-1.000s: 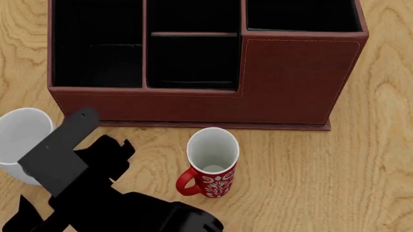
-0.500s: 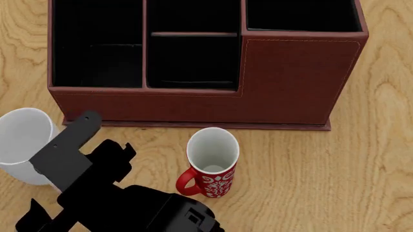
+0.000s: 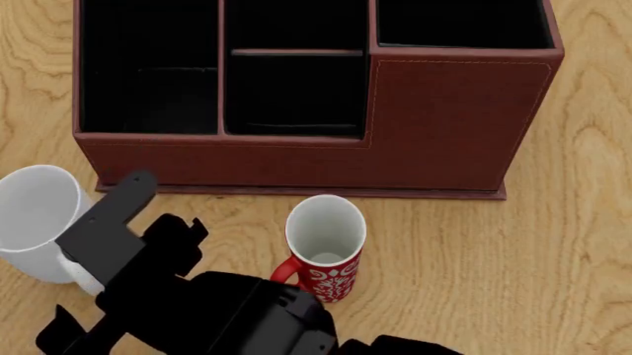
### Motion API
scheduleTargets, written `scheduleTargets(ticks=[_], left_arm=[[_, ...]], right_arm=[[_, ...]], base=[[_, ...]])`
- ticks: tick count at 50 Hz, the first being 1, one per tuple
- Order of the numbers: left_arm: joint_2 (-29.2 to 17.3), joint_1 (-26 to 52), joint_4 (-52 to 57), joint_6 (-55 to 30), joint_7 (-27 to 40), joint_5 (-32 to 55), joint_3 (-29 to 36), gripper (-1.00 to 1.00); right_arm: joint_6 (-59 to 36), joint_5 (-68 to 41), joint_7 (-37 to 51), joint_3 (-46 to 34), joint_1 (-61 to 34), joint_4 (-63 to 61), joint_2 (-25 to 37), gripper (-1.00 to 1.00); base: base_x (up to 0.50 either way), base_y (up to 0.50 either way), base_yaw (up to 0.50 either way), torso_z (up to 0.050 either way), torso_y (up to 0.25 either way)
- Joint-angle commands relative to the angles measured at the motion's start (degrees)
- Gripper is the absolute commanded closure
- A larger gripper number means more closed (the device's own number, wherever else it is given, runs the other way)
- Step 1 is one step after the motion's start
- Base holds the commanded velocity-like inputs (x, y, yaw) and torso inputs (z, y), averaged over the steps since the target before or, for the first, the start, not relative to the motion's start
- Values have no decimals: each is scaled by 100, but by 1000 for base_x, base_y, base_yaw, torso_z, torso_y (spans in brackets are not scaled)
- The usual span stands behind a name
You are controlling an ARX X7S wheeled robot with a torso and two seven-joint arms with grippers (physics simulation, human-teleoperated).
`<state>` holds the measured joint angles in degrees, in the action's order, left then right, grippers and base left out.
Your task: Pick up the white mug and place it to the right of the caddy.
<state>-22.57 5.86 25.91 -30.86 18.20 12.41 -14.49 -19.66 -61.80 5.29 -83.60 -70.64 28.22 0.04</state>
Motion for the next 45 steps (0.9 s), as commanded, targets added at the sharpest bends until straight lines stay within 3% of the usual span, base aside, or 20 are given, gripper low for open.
scheduleTargets(ticks=[1, 7, 8, 30, 45], left_arm=[[-5, 32, -150, 67, 5, -27, 44, -100], [9, 37, -200, 98, 12, -47, 98, -100], [7, 39, -197, 89, 13, -43, 97, -100], [-23, -7, -48, 16, 43, 13, 61, -100], [-67, -27, 367, -206, 94, 102, 9, -100]], right_arm=[[423, -431, -71, -540, -250, 335, -4, -100], [422, -392, -138, -542, -243, 367, -4, -100], [421, -376, -155, -544, -238, 358, -4, 100], [333, -443, 138, -493, -338, 123, -1, 100], [-177, -894, 1220, -218, -815, -1819, 872, 100]], base=[[0, 0, 0, 0, 0], [0, 0, 0, 0, 0], [0, 0, 0, 0, 0], [1, 1, 1, 0, 0], [0, 0, 0, 0, 0]])
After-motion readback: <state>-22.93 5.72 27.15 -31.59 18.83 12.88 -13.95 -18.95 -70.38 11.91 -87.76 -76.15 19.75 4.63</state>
